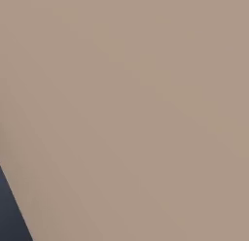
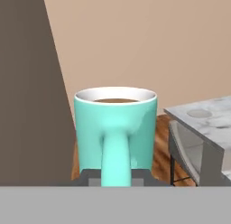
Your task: Pick the cup of tea, navigate to the dining table, and place it on the saucer.
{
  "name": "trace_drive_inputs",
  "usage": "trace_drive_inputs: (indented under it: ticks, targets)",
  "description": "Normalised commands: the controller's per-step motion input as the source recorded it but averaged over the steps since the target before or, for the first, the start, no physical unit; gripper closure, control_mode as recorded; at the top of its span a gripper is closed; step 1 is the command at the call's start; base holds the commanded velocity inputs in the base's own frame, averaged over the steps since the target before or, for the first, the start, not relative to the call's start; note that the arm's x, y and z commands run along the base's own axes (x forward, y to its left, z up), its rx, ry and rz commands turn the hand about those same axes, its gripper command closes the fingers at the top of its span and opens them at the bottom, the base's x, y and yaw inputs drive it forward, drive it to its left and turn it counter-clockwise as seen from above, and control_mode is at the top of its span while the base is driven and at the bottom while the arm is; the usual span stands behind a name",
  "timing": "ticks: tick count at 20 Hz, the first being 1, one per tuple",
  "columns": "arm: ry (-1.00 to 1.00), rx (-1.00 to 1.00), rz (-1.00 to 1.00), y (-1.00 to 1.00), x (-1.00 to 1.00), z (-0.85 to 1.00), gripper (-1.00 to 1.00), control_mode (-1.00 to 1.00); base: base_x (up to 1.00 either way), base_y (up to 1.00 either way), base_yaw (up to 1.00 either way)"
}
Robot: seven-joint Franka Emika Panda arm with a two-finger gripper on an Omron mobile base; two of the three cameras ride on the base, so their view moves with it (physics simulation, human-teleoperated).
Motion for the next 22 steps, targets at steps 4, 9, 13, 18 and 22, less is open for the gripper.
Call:
trace_drive_inputs:
  ticks: [4,9,13,18,22]
  targets:
    - [0.0,0.0,0.0,0.0,0.0,0.0,1.0,1.0,0.67,1.0,-0.5]
    - [0.0,0.0,0.0,0.0,0.0,0.0,1.0,1.0,0.74,0.98,-0.58]
    - [0.0,0.0,0.0,0.0,0.0,0.0,1.0,1.0,0.41,0.57,-0.36]
    - [0.0,0.0,0.0,0.0,0.0,0.0,1.0,1.0,0.89,0.46,0.1]
    - [0.0,0.0,0.0,0.0,0.0,0.0,1.0,1.0,1.0,0.06,0.26]
